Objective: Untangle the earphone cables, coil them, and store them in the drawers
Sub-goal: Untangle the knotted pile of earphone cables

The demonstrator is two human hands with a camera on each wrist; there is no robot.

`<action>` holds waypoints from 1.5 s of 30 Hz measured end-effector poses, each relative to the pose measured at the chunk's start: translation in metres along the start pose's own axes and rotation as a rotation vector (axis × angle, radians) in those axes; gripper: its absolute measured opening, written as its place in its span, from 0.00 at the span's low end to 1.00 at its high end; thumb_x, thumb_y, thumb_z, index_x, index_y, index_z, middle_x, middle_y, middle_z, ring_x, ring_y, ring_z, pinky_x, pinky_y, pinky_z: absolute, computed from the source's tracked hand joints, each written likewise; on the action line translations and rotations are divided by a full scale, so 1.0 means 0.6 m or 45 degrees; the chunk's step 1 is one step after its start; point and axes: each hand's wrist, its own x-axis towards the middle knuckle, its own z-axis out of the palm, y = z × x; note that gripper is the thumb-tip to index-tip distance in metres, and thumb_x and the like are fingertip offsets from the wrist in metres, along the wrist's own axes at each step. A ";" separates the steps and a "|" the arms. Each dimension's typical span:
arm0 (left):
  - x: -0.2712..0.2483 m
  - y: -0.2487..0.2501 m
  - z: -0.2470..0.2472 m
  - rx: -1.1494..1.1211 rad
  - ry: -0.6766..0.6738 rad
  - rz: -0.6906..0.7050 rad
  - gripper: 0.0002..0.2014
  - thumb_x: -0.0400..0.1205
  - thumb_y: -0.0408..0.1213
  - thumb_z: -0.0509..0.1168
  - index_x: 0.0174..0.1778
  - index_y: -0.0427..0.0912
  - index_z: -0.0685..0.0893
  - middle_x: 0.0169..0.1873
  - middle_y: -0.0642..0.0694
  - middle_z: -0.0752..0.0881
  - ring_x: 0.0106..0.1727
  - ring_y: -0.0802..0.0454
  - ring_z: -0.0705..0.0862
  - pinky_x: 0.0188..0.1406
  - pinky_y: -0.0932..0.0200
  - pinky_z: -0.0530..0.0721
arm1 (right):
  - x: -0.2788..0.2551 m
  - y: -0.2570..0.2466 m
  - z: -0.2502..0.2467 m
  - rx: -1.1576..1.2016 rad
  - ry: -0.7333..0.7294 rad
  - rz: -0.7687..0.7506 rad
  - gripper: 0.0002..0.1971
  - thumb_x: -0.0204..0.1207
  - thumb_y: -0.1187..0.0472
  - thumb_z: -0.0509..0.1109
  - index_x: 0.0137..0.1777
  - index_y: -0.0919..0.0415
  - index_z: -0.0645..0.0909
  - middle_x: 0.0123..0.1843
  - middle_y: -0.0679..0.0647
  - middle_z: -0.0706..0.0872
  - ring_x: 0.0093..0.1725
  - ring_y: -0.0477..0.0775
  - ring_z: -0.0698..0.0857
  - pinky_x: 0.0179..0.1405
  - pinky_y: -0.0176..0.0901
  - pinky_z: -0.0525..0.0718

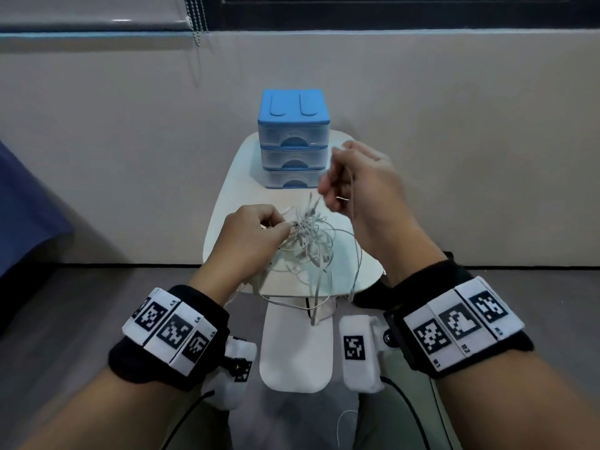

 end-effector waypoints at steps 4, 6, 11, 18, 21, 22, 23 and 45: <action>-0.006 -0.002 -0.012 -0.023 0.018 0.004 0.09 0.80 0.37 0.73 0.34 0.46 0.89 0.31 0.52 0.89 0.33 0.58 0.82 0.33 0.62 0.76 | 0.008 0.020 -0.027 -0.100 0.263 0.021 0.16 0.81 0.64 0.66 0.33 0.54 0.67 0.23 0.52 0.67 0.21 0.50 0.64 0.19 0.36 0.59; -0.008 -0.005 -0.008 0.012 0.005 0.008 0.08 0.80 0.37 0.73 0.34 0.47 0.88 0.32 0.53 0.89 0.34 0.57 0.83 0.34 0.61 0.77 | 0.009 0.048 -0.046 -0.296 0.273 0.090 0.15 0.80 0.63 0.70 0.35 0.53 0.68 0.22 0.48 0.68 0.21 0.49 0.62 0.20 0.37 0.60; -0.014 -0.010 0.010 0.064 -0.066 0.008 0.05 0.80 0.35 0.72 0.40 0.49 0.87 0.35 0.51 0.87 0.36 0.57 0.82 0.31 0.68 0.74 | -0.011 0.092 -0.078 -0.735 0.015 0.226 0.07 0.74 0.59 0.79 0.44 0.53 0.82 0.34 0.43 0.74 0.30 0.44 0.70 0.30 0.39 0.65; -0.017 -0.009 0.020 0.096 -0.143 0.058 0.18 0.82 0.26 0.61 0.55 0.58 0.81 0.45 0.48 0.85 0.41 0.47 0.83 0.34 0.54 0.79 | -0.031 0.072 -0.102 -0.986 -0.310 0.236 0.04 0.73 0.65 0.81 0.44 0.56 0.91 0.26 0.47 0.69 0.26 0.46 0.65 0.28 0.40 0.65; -0.016 -0.010 0.021 0.102 -0.128 0.078 0.19 0.82 0.25 0.60 0.55 0.57 0.81 0.49 0.50 0.86 0.44 0.52 0.84 0.39 0.56 0.78 | -0.027 0.069 -0.110 -0.948 -0.322 0.257 0.09 0.73 0.71 0.77 0.46 0.56 0.91 0.25 0.46 0.68 0.26 0.48 0.65 0.30 0.42 0.66; -0.016 -0.011 0.023 0.100 -0.129 0.081 0.19 0.82 0.25 0.60 0.55 0.56 0.82 0.50 0.50 0.86 0.45 0.52 0.84 0.41 0.56 0.78 | -0.026 0.069 -0.112 -0.933 -0.313 0.259 0.10 0.73 0.73 0.76 0.46 0.56 0.91 0.25 0.47 0.69 0.28 0.50 0.65 0.33 0.45 0.67; -0.015 -0.011 0.024 0.103 -0.134 0.085 0.19 0.82 0.24 0.59 0.55 0.55 0.82 0.51 0.50 0.86 0.46 0.53 0.84 0.43 0.56 0.78 | -0.024 0.071 -0.113 -0.922 -0.298 0.259 0.12 0.72 0.74 0.74 0.45 0.56 0.90 0.27 0.49 0.70 0.30 0.52 0.67 0.35 0.47 0.68; -0.011 -0.013 0.031 0.424 -0.203 0.164 0.04 0.82 0.38 0.65 0.47 0.51 0.85 0.47 0.51 0.88 0.51 0.48 0.83 0.47 0.55 0.78 | -0.047 0.099 -0.105 -1.051 -0.538 0.326 0.11 0.75 0.65 0.79 0.31 0.58 0.85 0.27 0.46 0.80 0.31 0.46 0.75 0.34 0.38 0.74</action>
